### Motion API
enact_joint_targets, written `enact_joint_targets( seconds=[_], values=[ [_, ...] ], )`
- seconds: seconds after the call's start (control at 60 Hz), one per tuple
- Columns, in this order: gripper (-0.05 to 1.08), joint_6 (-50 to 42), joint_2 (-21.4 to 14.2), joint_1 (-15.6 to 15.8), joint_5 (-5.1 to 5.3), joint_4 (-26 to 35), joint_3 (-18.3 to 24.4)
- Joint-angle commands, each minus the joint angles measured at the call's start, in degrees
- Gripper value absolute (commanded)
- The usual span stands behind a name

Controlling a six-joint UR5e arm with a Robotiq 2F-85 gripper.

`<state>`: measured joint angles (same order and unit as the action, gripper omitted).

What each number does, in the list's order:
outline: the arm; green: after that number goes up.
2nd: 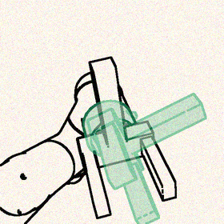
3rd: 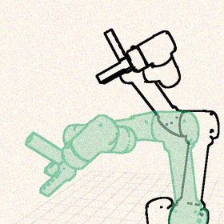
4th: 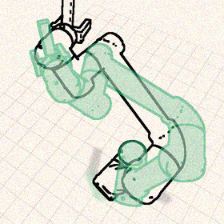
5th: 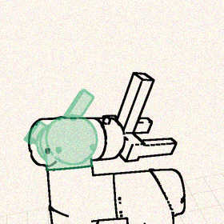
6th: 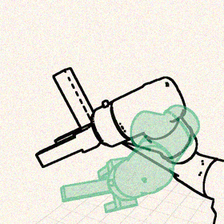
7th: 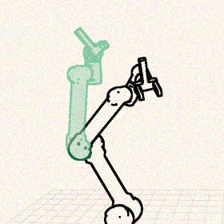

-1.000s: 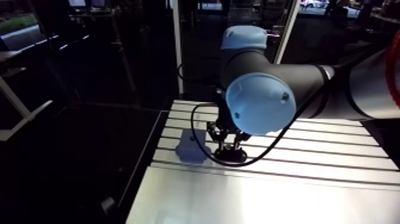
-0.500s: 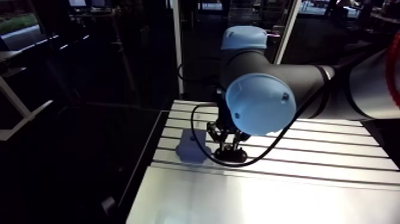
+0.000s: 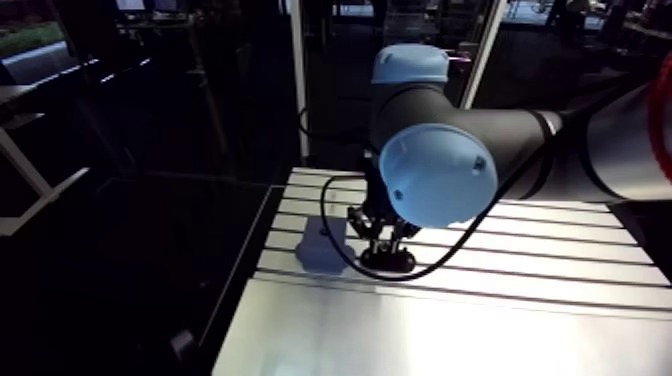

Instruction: Pick up the M10 bolt and insert it into the hex recess until seated.

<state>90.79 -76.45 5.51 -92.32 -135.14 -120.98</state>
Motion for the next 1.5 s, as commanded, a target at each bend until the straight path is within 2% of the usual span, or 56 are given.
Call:
enact_joint_targets(
  seconds=[0.017, 1.0, 1.5],
  values=[
    [0.63, 0.04, 0.11, 0.03, 0.00, 0.00, -0.01],
    [0.71, 0.13, 0.12, -0.06, -0.09, 0.00, 0.07],
    [0.80, 0.21, -0.99, -0.07, 0.00, 0.86, 1.10]
  ],
)
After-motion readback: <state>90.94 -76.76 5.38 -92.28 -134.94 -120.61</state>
